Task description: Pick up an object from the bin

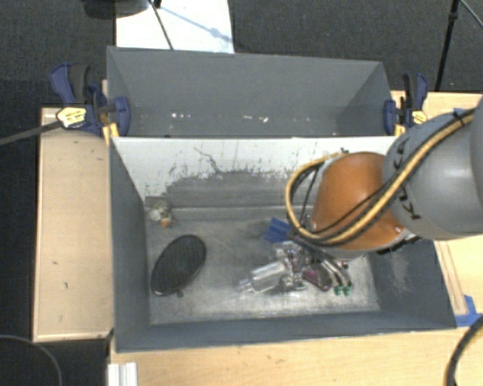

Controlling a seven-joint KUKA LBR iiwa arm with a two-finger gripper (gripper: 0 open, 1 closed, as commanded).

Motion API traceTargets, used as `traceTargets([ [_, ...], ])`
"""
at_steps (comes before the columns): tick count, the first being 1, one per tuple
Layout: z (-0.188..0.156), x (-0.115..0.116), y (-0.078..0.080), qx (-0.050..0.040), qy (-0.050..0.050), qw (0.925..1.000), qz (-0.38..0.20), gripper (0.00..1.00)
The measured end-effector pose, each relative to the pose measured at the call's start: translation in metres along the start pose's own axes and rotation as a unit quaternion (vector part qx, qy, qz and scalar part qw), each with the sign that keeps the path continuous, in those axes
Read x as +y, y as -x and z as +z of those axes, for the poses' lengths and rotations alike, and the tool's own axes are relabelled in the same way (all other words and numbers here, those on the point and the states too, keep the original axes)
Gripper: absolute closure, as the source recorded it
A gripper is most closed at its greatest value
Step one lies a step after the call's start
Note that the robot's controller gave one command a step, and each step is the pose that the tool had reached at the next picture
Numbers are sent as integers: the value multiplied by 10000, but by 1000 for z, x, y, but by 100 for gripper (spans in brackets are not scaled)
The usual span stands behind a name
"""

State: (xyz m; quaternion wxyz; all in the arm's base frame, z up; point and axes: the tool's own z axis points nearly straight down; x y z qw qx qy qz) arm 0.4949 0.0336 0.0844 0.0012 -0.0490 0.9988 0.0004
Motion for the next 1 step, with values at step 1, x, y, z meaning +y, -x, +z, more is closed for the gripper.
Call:
traceTargets([
  [1, -158, -10, -4, -44, -9, 9988, -496, 100],
])
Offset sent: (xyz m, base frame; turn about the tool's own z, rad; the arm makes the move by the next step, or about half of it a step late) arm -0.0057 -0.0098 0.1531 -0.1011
